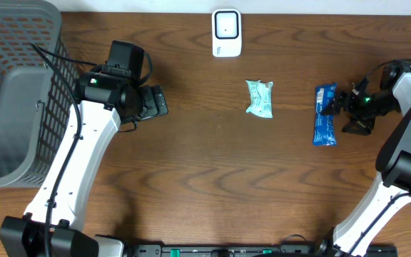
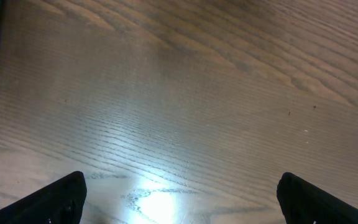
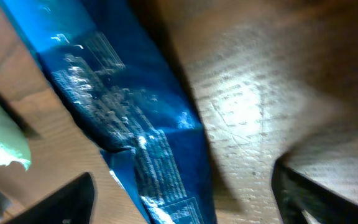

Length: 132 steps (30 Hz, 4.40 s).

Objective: Scan the item barcode

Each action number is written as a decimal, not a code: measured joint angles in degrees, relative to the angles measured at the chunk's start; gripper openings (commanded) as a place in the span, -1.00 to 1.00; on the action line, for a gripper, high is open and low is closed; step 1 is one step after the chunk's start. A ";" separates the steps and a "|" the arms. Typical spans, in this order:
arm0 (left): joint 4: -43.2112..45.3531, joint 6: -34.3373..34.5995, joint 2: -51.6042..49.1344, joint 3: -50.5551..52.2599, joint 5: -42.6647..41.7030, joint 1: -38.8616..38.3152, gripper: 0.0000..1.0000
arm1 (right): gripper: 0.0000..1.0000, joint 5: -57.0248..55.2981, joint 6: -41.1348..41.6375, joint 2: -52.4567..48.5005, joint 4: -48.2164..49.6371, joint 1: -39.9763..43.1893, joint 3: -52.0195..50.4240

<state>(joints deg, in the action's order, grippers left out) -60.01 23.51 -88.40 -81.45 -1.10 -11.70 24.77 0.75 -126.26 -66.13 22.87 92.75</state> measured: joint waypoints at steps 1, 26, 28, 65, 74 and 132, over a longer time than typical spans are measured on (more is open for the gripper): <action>0.00 -0.02 0.00 0.00 0.00 0.00 0.96 | 0.35 -0.26 0.15 0.02 0.35 0.02 -0.28; 0.00 0.00 0.00 0.00 0.00 0.00 0.95 | -0.98 -16.35 2.25 1.29 5.73 -17.31 7.02; 0.00 -0.02 0.00 0.00 0.00 0.00 0.96 | -0.97 -21.81 2.47 1.38 5.66 -20.59 7.04; 0.00 -0.02 0.00 0.00 0.00 0.00 0.96 | -0.97 5.66 0.24 4.07 21.53 -8.74 -11.87; 0.00 -0.02 0.00 0.00 0.00 0.00 0.96 | -0.98 -1.27 3.21 5.75 18.53 -10.34 -8.35; 0.00 -0.02 0.00 0.00 0.00 0.00 0.96 | -0.98 -62.25 7.37 9.31 20.35 -37.29 -12.22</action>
<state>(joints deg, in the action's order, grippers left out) -60.01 23.49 -88.40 -81.45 -1.10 -11.70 -37.47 8.12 -116.95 -45.78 -14.41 80.53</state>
